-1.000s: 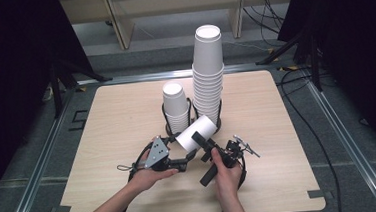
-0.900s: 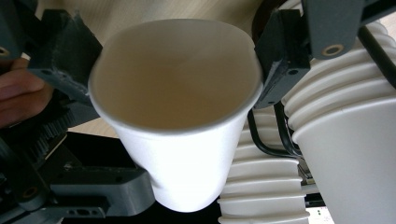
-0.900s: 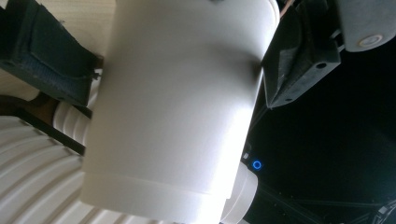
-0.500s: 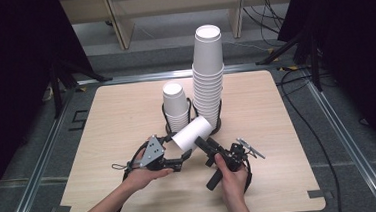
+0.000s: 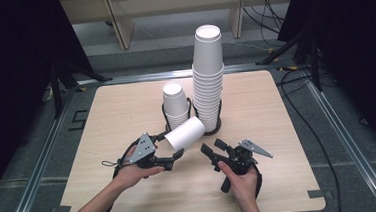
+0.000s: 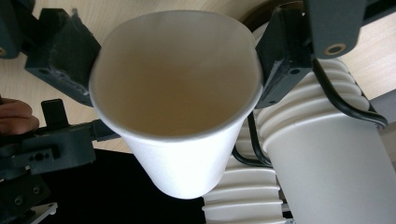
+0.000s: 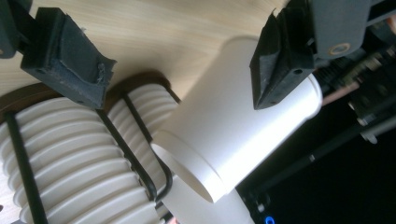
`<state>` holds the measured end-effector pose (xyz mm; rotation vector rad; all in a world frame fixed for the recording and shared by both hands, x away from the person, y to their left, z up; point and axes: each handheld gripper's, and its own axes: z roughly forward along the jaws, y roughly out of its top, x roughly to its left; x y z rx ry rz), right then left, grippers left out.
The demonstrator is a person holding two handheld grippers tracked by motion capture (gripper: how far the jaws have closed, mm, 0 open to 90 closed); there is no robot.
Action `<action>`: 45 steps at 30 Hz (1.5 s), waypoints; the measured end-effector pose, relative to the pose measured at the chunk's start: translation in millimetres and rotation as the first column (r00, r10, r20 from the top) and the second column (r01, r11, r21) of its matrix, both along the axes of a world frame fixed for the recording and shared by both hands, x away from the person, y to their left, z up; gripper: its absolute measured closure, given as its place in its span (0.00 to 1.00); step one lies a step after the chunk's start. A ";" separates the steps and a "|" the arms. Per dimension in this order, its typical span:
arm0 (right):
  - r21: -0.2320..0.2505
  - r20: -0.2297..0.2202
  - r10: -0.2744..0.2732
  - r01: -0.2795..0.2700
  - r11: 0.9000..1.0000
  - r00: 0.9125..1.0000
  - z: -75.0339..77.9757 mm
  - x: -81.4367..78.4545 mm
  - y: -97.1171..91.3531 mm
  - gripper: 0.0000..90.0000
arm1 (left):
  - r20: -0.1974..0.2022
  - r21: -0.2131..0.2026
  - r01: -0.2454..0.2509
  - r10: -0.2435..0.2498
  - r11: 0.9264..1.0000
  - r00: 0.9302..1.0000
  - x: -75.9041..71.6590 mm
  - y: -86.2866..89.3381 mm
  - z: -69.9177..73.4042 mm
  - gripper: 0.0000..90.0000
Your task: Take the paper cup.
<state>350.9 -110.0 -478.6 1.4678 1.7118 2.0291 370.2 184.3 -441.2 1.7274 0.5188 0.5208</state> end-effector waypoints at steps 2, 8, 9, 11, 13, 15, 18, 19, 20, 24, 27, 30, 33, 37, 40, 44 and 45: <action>-0.020 0.003 0.007 -0.007 1.000 1.000 -0.7 0.0 -1.5 0.22 | 0.007 -0.013 -0.002 0.002 1.000 1.000 0.9 1.5 0.4 0.23; -0.094 0.027 0.031 -0.028 0.995 0.999 -3.3 0.0 -3.6 0.24 | -0.003 0.007 -0.004 0.004 1.000 1.000 1.2 5.8 2.9 0.23; -0.109 0.033 0.037 -0.033 0.993 0.999 -3.0 -0.4 -3.9 0.24 | 0.003 -0.007 0.001 -0.001 1.000 1.000 2.0 5.3 2.4 0.23; -0.139 0.048 0.044 -0.037 0.990 0.998 -2.9 0.4 -4.7 0.24 | 0.001 0.016 -0.002 0.002 1.000 1.000 1.3 7.6 4.6 0.23; -0.149 0.052 0.046 -0.038 0.988 0.998 -2.0 0.2 -4.8 0.25 | -0.001 0.007 0.001 -0.001 1.000 1.000 1.5 8.5 5.7 0.23; -0.157 0.064 0.059 -0.049 0.986 0.996 -1.7 1.6 -6.4 0.25 | 0.001 0.011 0.004 -0.004 1.000 1.000 1.8 9.3 6.5 0.24; -0.164 0.067 0.059 -0.047 0.985 0.996 -0.7 2.6 -9.0 0.25 | 0.002 0.010 0.007 -0.007 1.000 1.000 2.6 9.4 7.7 0.24; -0.173 0.068 0.054 -0.041 0.984 0.996 -0.2 3.0 -9.3 0.25 | 0.005 0.000 0.012 -0.012 1.000 1.000 3.2 8.9 7.6 0.24; -0.181 0.053 0.049 -0.038 0.983 0.997 1.5 1.8 -10.1 0.25 | 0.007 -0.001 0.016 -0.016 1.000 1.000 3.4 8.7 7.8 0.24; -0.169 0.061 0.056 -0.045 0.985 0.997 1.0 4.0 -12.7 0.25 | 0.003 0.022 0.023 -0.023 1.000 1.000 3.8 8.6 8.9 0.24; -0.188 0.068 0.066 -0.053 0.981 0.995 1.1 4.8 -13.6 0.25 | -0.001 0.026 0.034 -0.034 0.999 0.999 4.1 8.3 8.9 0.24; -0.198 0.074 0.087 -0.071 0.978 0.993 1.4 4.6 -13.1 0.25 | -0.006 0.027 0.050 -0.049 0.998 0.999 3.7 7.7 8.9 0.25; -0.232 0.078 0.131 -0.109 0.966 0.988 2.1 4.4 -13.6 0.25 | -0.010 0.039 0.072 -0.072 0.997 0.997 2.4 7.5 9.0 0.25; -0.294 0.108 0.161 -0.123 0.948 0.981 2.2 3.9 -14.4 0.27 | -0.014 0.037 0.101 -0.101 0.994 0.995 2.3 8.6 8.1 0.25; -0.309 0.102 0.176 -0.137 0.941 0.979 2.3 3.4 -15.4 0.27 | -0.016 0.050 0.113 -0.113 0.992 0.994 0.6 10.7 10.2 0.25; -0.323 0.098 0.199 -0.158 0.933 0.975 3.3 2.9 -17.6 0.28 | -0.021 0.051 0.132 -0.131 0.990 0.991 -0.1 12.1 12.3 0.25; -0.334 0.110 0.210 -0.163 0.928 0.971 3.3 3.6 -18.8 0.28 | -0.024 0.056 0.141 -0.140 0.988 0.990 -0.3 12.2 12.6 0.25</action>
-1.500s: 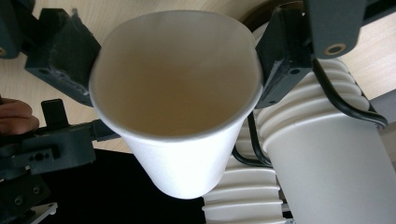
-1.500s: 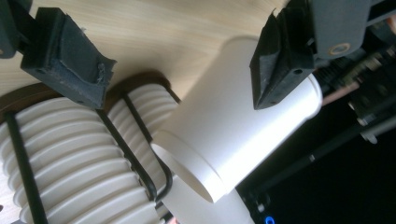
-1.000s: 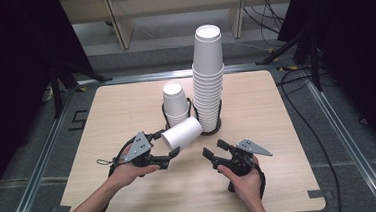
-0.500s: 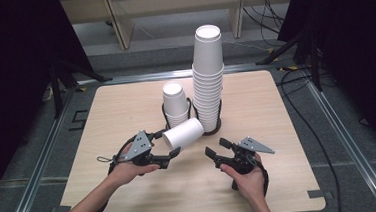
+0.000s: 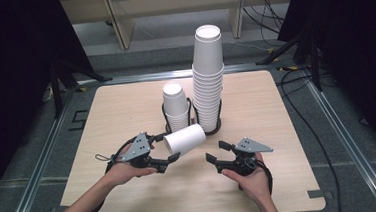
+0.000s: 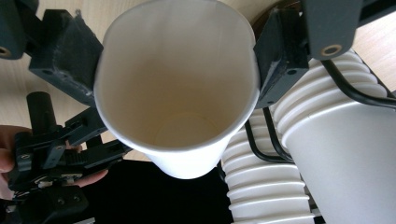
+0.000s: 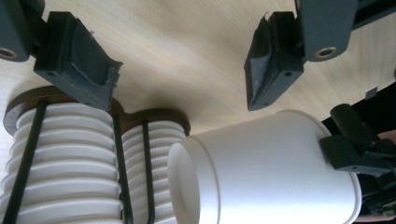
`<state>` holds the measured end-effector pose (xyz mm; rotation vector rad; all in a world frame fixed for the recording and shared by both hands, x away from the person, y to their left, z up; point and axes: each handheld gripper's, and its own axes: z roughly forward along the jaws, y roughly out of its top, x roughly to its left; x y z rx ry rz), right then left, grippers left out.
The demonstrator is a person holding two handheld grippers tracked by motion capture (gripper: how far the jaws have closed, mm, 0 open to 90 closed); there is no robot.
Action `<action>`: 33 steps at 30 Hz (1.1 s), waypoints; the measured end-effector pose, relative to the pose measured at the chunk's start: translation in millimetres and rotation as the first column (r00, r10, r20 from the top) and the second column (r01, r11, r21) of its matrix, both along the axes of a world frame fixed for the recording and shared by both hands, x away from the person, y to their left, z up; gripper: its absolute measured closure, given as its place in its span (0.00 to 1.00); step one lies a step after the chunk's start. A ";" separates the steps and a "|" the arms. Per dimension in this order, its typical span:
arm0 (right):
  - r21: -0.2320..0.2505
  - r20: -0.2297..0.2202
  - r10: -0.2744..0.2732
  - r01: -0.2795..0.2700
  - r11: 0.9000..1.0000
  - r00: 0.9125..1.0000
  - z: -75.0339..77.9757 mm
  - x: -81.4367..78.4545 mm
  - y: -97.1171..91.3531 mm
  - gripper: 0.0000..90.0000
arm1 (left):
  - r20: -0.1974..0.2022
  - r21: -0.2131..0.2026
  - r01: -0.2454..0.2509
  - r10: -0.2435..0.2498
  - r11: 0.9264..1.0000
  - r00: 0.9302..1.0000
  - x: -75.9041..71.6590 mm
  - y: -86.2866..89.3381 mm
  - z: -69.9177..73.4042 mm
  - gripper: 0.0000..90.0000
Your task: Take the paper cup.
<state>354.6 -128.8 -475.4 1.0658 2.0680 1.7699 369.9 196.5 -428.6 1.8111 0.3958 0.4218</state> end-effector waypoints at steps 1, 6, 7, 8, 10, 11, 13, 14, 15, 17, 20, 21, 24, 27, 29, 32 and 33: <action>-0.001 0.002 0.004 -0.004 1.000 1.000 0.2 0.1 -0.3 0.28 | -0.001 0.004 0.007 -0.007 1.000 1.000 -0.1 -0.1 0.1 0.25; -0.038 0.008 0.030 -0.029 0.999 1.000 3.0 -0.8 -2.7 0.28 | -0.002 0.034 0.039 -0.038 0.999 0.999 0.5 0.5 0.9 0.25; -0.030 0.013 0.030 -0.030 0.999 0.999 2.5 -0.5 -2.6 0.28 | -0.001 0.041 0.042 -0.042 0.998 0.999 0.8 0.9 1.2 0.25; -0.034 0.013 0.031 -0.031 0.999 0.999 2.5 -0.4 -3.0 0.28 | -0.003 0.046 0.044 -0.044 0.998 0.999 1.0 1.3 1.5 0.25; -0.053 0.004 0.032 -0.032 0.998 0.999 3.5 -0.7 -4.6 0.28 | -0.005 0.051 0.048 -0.048 0.998 0.999 1.2 1.6 1.8 0.25; -0.037 0.010 0.038 -0.038 0.999 0.999 2.9 -0.1 -4.0 0.28 | -0.005 0.054 0.050 -0.050 0.997 0.999 1.3 1.8 2.1 0.25; -0.041 0.014 0.041 -0.040 0.998 0.999 3.3 0.2 -4.3 0.28 | -0.008 0.052 0.055 -0.055 0.997 0.998 1.2 1.8 2.4 0.25; -0.037 0.015 0.044 -0.043 0.998 0.999 4.1 -0.2 -5.1 0.28 | -0.008 0.062 0.063 -0.062 0.996 0.998 1.4 2.6 3.7 0.25; -0.036 0.019 0.044 -0.044 0.998 0.999 4.7 -0.5 -5.3 0.28 | -0.008 0.063 0.065 -0.064 0.996 0.998 1.4 2.8 4.0 0.25; -0.026 0.009 0.051 -0.050 0.998 0.999 4.8 -1.3 -5.1 0.28 | -0.009 0.061 0.069 -0.069 0.996 0.998 1.3 2.8 4.4 0.25; -0.027 0.010 0.049 -0.049 0.998 0.999 4.7 -2.3 -6.4 0.28 | -0.008 0.050 0.080 -0.080 0.996 0.997 1.3 2.1 4.5 0.25; -0.037 0.016 0.043 -0.042 0.998 0.999 4.8 -2.3 -7.8 0.28 | -0.007 0.054 0.081 -0.081 0.995 0.997 1.3 2.3 4.9 0.25; -0.033 -0.001 0.042 -0.042 0.999 0.999 5.8 -2.4 -9.4 0.29 | -0.010 0.071 0.089 -0.089 0.993 0.996 0.1 2.8 7.6 0.25; -0.036 0.028 0.039 -0.038 0.999 0.999 6.5 0.1 -10.4 0.29 | -0.006 0.077 0.093 -0.092 0.993 0.996 -1.2 2.6 9.4 0.25; -0.035 0.013 0.047 -0.047 0.998 0.999 7.7 -0.2 -10.3 0.29 | -0.008 0.076 0.094 -0.094 0.993 0.996 -1.5 2.6 9.5 0.25; -0.051 0.019 0.060 -0.059 0.997 0.998 10.3 -0.2 -10.3 0.29 | -0.012 0.095 0.104 -0.103 0.990 0.995 -1.3 3.5 9.1 0.25; -0.051 0.019 0.060 -0.059 0.997 0.998 10.3 -0.2 -10.3 0.29 | -0.012 0.095 0.104 -0.103 0.990 0.995 -1.3 3.5 9.1 0.25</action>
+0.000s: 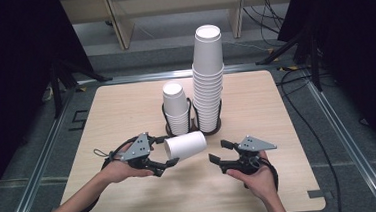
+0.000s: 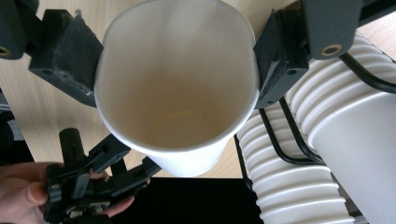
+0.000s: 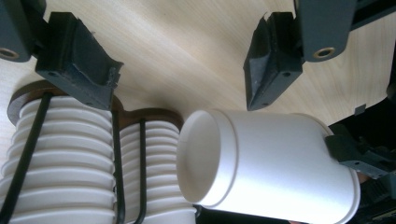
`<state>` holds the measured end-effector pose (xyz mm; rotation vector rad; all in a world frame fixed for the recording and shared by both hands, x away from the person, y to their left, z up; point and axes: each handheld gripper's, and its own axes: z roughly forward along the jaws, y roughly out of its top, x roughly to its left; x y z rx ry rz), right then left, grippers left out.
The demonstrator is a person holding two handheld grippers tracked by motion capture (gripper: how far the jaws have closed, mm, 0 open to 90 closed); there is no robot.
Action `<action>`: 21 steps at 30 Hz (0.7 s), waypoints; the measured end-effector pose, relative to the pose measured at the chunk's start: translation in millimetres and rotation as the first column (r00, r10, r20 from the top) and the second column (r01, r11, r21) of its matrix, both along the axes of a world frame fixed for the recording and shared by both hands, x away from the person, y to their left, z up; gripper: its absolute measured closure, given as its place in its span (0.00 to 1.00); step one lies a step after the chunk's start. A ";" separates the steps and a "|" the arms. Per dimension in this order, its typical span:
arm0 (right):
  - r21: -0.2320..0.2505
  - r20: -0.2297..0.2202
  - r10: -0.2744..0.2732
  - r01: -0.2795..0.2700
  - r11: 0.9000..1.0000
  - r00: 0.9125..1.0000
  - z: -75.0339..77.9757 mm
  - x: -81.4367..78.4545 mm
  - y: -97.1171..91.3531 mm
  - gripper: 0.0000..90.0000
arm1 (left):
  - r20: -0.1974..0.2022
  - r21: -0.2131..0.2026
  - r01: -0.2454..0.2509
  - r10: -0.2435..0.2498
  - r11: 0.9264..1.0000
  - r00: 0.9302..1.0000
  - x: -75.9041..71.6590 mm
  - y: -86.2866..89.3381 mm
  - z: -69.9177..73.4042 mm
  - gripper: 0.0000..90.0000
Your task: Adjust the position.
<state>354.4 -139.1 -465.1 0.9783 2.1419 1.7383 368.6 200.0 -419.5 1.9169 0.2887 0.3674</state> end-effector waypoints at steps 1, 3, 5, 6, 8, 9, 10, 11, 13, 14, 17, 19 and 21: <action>-0.002 0.000 0.025 -0.025 1.000 1.000 -0.7 1.2 0.9 0.29 | -0.003 0.011 0.010 -0.010 1.000 1.000 1.0 0.7 -0.1 0.25; -0.019 0.012 0.047 -0.047 0.999 0.999 -2.0 2.9 1.3 0.29 | -0.004 0.007 0.025 -0.025 1.000 1.000 2.4 0.2 -0.3 0.25; -0.046 0.007 0.069 -0.069 0.997 0.998 -2.7 3.7 1.0 0.29 | -0.008 0.029 0.029 -0.028 0.999 1.000 2.4 0.8 1.2 0.25; -0.046 0.007 0.069 -0.069 0.997 0.998 -2.7 3.7 1.0 0.29 | -0.008 0.029 0.029 -0.028 0.999 1.000 2.4 0.8 1.2 0.25; -0.067 -0.008 0.097 -0.097 0.993 0.995 -3.6 4.5 0.7 0.29 | -0.006 0.024 0.038 -0.038 0.999 0.999 3.4 -0.3 0.8 0.25; -0.077 -0.006 0.107 -0.107 0.991 0.994 -4.0 5.2 0.1 0.29 | -0.011 0.048 0.044 -0.043 0.998 0.999 4.4 -0.5 1.8 0.25; -0.090 -0.004 0.116 -0.116 0.989 0.993 -4.1 5.8 -0.5 0.29 | -0.016 0.046 0.046 -0.045 0.998 0.999 4.6 -1.1 1.7 0.25; -0.092 -0.028 0.131 -0.133 0.987 0.991 -3.9 5.0 -0.3 0.29 | -0.013 0.055 0.048 -0.047 0.997 0.999 5.4 -1.0 2.2 0.25; -0.098 -0.054 0.135 -0.140 0.985 0.989 -2.8 2.7 -0.8 0.29 | -0.014 0.046 0.056 -0.055 0.997 0.998 6.7 -2.1 2.0 0.25; -0.108 -0.050 0.147 -0.152 0.982 0.988 -2.3 3.0 -1.7 0.29 | -0.016 0.046 0.061 -0.060 0.997 0.998 7.2 -2.7 2.6 0.25; -0.128 -0.017 0.154 -0.155 0.980 0.988 -1.7 3.1 -2.4 0.29 | -0.013 0.072 0.072 -0.071 0.995 0.997 7.9 -3.5 4.9 0.25; -0.128 -0.037 0.161 -0.164 0.978 0.986 -1.2 1.9 -2.5 0.29 | -0.009 0.086 0.078 -0.078 0.993 0.997 9.1 -3.6 6.3 0.25; -0.148 -0.043 0.158 -0.163 0.976 0.987 -0.6 1.9 -3.2 0.29 | -0.012 0.088 0.084 -0.083 0.993 0.996 9.5 -4.3 7.2 0.25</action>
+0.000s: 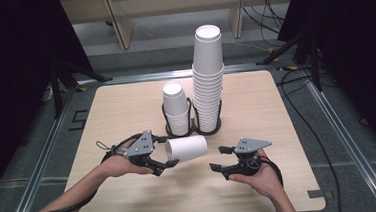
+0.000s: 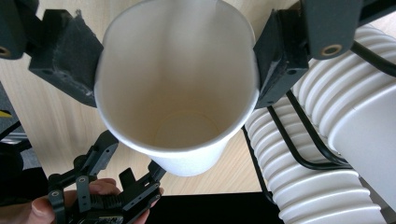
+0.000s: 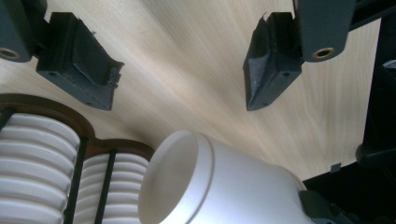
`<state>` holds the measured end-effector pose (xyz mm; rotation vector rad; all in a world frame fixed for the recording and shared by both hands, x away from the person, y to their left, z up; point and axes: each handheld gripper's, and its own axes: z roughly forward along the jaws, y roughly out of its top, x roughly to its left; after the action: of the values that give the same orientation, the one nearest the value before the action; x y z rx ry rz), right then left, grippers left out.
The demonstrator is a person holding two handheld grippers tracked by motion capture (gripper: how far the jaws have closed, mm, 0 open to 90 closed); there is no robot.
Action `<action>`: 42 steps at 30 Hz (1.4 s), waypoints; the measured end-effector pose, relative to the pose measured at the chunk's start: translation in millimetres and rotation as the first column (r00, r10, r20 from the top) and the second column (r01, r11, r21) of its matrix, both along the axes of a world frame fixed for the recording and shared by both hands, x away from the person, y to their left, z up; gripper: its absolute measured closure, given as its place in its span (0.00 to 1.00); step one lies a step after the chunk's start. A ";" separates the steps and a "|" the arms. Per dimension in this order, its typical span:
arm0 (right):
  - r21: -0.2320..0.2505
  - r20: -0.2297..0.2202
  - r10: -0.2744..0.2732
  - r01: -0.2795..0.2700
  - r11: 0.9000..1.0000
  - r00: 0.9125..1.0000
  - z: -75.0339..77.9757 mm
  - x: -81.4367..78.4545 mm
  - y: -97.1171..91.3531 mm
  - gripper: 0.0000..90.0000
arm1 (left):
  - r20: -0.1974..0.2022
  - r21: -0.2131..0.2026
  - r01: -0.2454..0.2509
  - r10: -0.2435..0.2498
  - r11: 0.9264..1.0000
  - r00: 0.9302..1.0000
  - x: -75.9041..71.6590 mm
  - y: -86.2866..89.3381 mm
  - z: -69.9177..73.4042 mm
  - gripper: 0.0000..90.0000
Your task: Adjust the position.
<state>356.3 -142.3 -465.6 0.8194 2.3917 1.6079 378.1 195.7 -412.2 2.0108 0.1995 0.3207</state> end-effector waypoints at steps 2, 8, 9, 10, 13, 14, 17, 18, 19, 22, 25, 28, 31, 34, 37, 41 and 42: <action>-0.014 0.025 0.010 -0.009 1.000 1.000 0.0 1.1 0.4 0.29 | 0.004 0.002 0.009 -0.009 1.000 1.000 0.7 -0.9 0.9 0.25; -0.045 0.015 0.034 -0.033 0.998 0.999 2.3 0.3 -0.4 0.29 | 0.010 0.031 0.016 -0.016 0.999 1.000 0.6 -3.5 4.9 0.25; -0.047 0.016 0.035 -0.035 0.998 0.999 2.5 0.2 -0.4 0.29 | 0.007 0.035 0.022 -0.023 0.999 1.000 0.6 -4.3 5.3 0.25; -0.053 0.026 0.045 -0.044 0.998 0.999 2.7 0.9 -0.6 0.29 | 0.011 0.034 0.028 -0.028 0.999 1.000 1.1 -5.1 5.1 0.25; -0.059 0.006 0.048 -0.048 0.997 0.999 3.2 -0.1 -0.5 0.29 | 0.010 0.057 0.031 -0.032 0.998 0.999 1.4 -5.2 6.5 0.25; -0.065 0.008 0.053 -0.052 0.997 0.999 3.5 1.0 -0.5 0.29 | 0.007 0.057 0.033 -0.034 0.998 0.999 1.4 -6.0 6.5 0.25; -0.070 0.020 0.059 -0.057 0.996 0.998 3.5 3.4 -0.8 0.29 | 0.005 0.080 0.049 -0.050 0.996 0.999 2.1 -6.0 6.8 0.25; -0.075 0.005 0.057 -0.057 0.996 0.998 4.0 3.2 -1.1 0.29 | 0.002 0.082 0.051 -0.052 0.995 0.999 2.2 -6.2 6.5 0.25; -0.078 0.003 0.059 -0.058 0.995 0.998 4.1 3.6 -1.1 0.29 | 0.006 0.091 0.052 -0.053 0.994 0.999 2.7 -5.9 6.6 0.25; -0.078 -0.001 0.055 -0.055 0.995 0.998 4.5 4.1 -1.2 0.29 | 0.008 0.096 0.055 -0.056 0.994 0.998 2.7 -5.9 6.5 0.25; -0.088 0.018 0.062 -0.060 0.994 0.998 5.7 5.1 -1.7 0.29 | 0.005 0.109 0.066 -0.067 0.992 0.998 2.2 -5.7 7.4 0.25; -0.090 0.005 0.064 -0.063 0.994 0.998 7.1 4.9 -1.9 0.29 | 0.002 0.142 0.085 -0.086 0.986 0.996 2.2 -6.0 9.5 0.25; -0.094 0.010 0.060 -0.059 0.994 0.998 8.1 5.1 -2.0 0.29 | -0.011 0.155 0.102 -0.101 0.983 0.995 2.9 -6.2 11.3 0.25; -0.102 0.015 0.063 -0.061 0.993 0.998 10.0 5.9 -2.3 0.29 | -0.005 0.178 0.105 -0.106 0.978 0.994 2.9 -6.5 14.6 0.25; -0.101 0.012 0.067 -0.066 0.993 0.998 10.3 5.9 -2.0 0.29 | -0.005 0.196 0.113 -0.115 0.974 0.993 2.9 -6.5 16.6 0.25; -0.098 0.007 0.060 -0.059 0.993 0.998 11.4 4.9 -1.7 0.29 | -0.012 0.210 0.124 -0.124 0.970 0.992 2.1 -7.8 19.6 0.25; -0.104 0.029 0.071 -0.067 0.992 0.997 11.3 6.6 -2.0 0.29 | -0.013 0.215 0.126 -0.126 0.969 0.992 1.7 -8.4 20.3 0.25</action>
<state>362.9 -144.2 -454.3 0.6935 2.4818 1.4948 379.8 187.2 -391.9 2.2259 0.0365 0.2708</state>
